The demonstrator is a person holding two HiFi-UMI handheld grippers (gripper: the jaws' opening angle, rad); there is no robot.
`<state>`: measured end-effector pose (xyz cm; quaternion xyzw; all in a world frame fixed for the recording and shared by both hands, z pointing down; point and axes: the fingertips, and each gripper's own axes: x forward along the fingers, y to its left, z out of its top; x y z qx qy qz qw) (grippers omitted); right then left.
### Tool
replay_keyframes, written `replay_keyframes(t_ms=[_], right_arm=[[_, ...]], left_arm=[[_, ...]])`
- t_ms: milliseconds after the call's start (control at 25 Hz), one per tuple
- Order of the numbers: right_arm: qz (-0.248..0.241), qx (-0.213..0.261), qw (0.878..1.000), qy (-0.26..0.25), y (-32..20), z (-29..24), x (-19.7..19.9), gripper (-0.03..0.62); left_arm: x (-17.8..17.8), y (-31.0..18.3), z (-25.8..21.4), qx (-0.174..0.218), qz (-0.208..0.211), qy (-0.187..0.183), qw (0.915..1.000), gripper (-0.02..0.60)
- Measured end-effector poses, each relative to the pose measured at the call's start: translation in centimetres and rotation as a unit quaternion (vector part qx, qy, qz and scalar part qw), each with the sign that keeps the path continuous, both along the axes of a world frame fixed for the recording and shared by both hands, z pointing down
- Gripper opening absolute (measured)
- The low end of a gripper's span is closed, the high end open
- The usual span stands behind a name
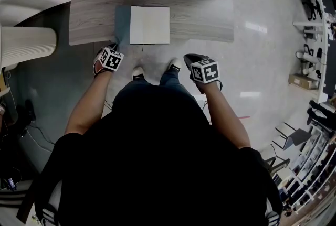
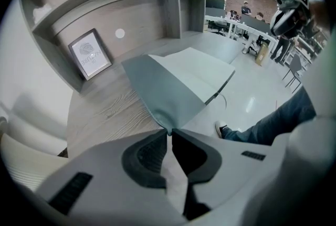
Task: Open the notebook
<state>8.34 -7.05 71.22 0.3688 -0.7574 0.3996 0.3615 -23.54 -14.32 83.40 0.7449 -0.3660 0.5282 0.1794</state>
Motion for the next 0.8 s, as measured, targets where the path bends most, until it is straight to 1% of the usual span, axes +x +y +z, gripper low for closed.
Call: replay_keyframes(t_ms=[440,800], right_arm=[[0.011,-0.001,1.0,-0.01,-0.1,-0.2,-0.5,0.002],[0.015,0.011,1.0,-0.014,-0.3,-1.1,-0.9,0.002]], left_arm=[[-0.9,-0.1,0.2,-0.006,-0.009,0.007,0.9999,0.049],[-1.4,0.0,-0.4,-0.011,-0.015,0.013,0.9997,0.069]])
